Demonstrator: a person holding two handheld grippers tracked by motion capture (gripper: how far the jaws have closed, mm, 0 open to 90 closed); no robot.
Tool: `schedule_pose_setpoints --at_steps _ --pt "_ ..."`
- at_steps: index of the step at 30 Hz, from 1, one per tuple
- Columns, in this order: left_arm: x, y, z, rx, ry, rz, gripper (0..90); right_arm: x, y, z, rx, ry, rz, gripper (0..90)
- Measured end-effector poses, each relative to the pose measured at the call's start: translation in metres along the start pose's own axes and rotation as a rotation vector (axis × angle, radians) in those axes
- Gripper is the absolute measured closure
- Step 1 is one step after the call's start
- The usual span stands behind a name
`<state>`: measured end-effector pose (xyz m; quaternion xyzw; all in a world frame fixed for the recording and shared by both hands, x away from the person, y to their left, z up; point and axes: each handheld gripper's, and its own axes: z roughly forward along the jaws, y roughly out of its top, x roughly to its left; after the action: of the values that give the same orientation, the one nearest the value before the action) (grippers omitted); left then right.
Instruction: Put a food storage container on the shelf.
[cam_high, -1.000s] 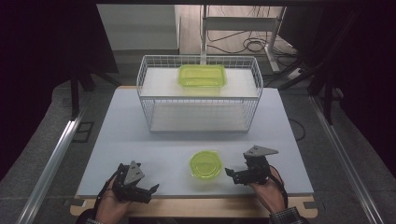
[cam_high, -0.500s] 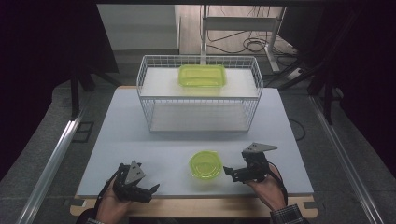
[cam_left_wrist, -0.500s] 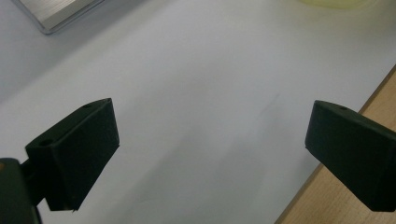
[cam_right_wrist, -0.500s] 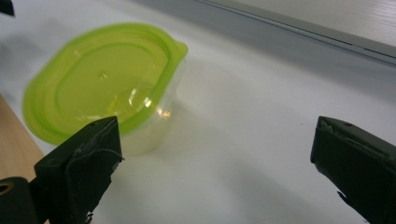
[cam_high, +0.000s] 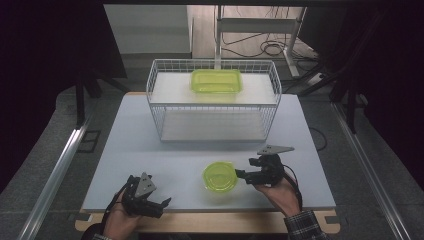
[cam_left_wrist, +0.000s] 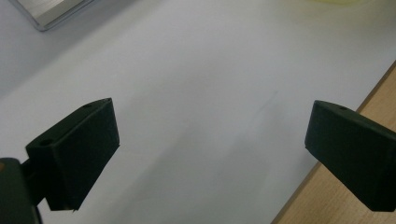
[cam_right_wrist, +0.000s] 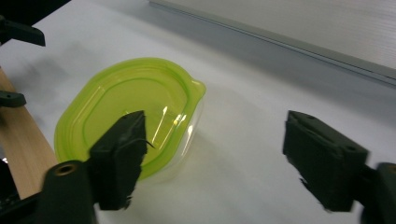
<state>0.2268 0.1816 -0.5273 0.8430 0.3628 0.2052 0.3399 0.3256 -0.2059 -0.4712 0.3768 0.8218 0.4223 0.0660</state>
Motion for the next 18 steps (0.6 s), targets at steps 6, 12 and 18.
schedule_pose_setpoints --at_steps 6,12,18 --pt "0.0 0.0 -0.001 -0.002 0.006 -0.001 2.8 -0.006 0.005 0.013 0.055 0.1 0.102 43.8" --pt "0.0 0.0 0.0 -0.001 0.003 0.0 2.7 -0.012 0.008 0.021 0.084 0.146 0.166 53.6" --pt "0.0 0.0 0.0 0.003 0.002 0.004 2.8 -0.02 0.005 0.03 0.115 0.228 0.241 61.2"
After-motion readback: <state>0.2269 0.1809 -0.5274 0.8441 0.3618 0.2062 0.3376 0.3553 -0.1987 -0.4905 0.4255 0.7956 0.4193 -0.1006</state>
